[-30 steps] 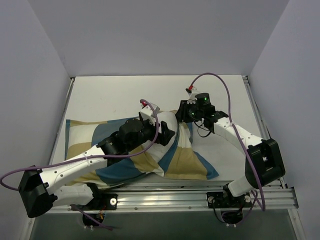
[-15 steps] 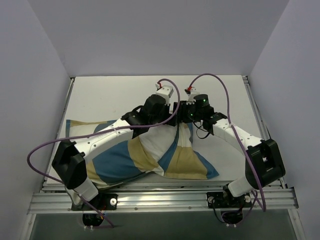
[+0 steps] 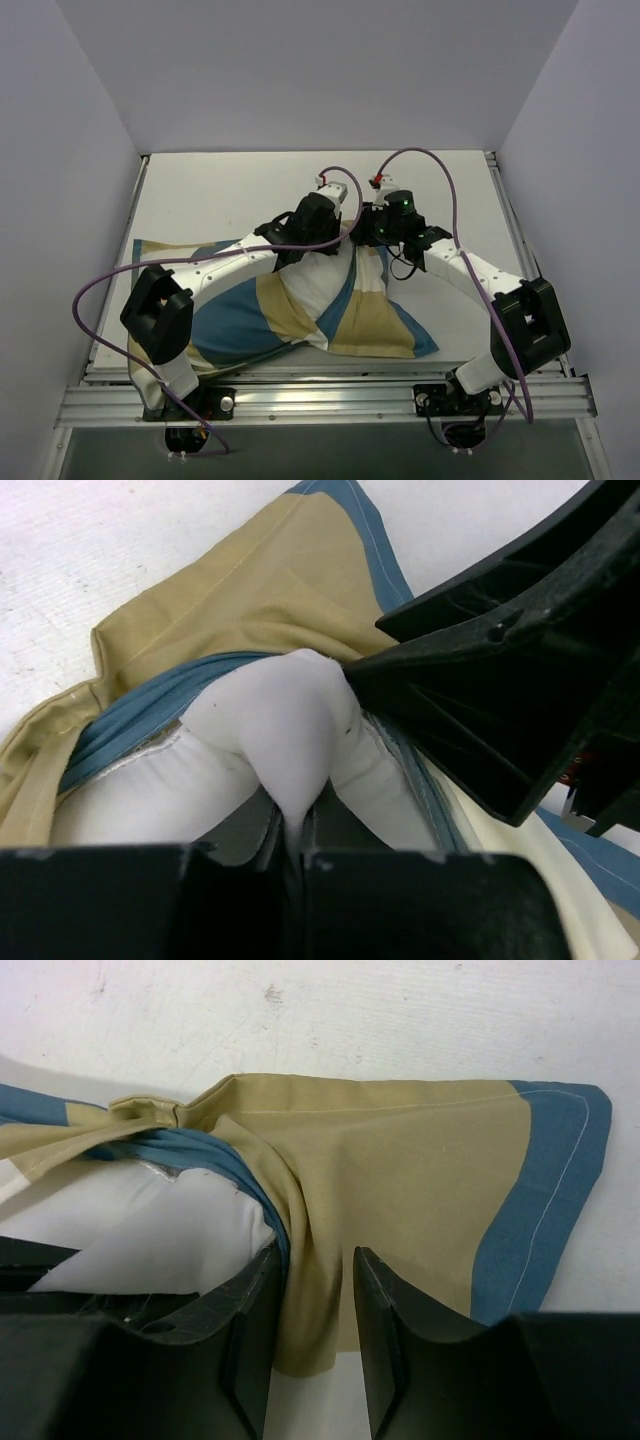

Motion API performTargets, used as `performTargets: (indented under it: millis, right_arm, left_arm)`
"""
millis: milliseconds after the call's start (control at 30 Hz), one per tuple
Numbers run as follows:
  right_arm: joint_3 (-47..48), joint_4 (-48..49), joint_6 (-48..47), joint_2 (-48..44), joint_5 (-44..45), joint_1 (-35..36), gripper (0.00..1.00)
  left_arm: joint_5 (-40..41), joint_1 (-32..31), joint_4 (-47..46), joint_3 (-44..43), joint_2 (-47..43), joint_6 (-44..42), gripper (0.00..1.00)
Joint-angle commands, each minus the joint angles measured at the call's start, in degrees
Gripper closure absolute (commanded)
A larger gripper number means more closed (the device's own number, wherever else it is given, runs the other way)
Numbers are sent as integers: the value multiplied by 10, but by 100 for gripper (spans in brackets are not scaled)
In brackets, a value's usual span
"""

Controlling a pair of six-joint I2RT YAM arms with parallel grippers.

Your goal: Remove the pillowcase from the pillow

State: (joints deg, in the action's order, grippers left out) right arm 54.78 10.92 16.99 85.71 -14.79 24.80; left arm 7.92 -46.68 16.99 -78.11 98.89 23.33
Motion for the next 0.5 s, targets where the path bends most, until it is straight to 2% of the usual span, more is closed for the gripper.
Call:
performTargets:
  millis: [0, 100, 300, 400, 467]
  right_arm:
    - [6, 5, -17, -5, 74, 8, 69]
    - [5, -1, -20, 0, 110, 10, 64]
    - [19, -7, -14, 23, 129, 10, 65]
    - [22, -2, -6, 37, 125, 11, 72]
    - [23, 2, -2, 47, 119, 11, 84]
  left_arm:
    - [-45, 1, -3, 37, -11, -16, 98]
    - [-51, 0, -35, 84, -64, -35, 98]
    - [-62, -3, -70, 171, -183, -55, 98]
    - [-70, -5, -80, 194, -229, -62, 98]
    - [-79, -8, -90, 212, -252, -66, 98]
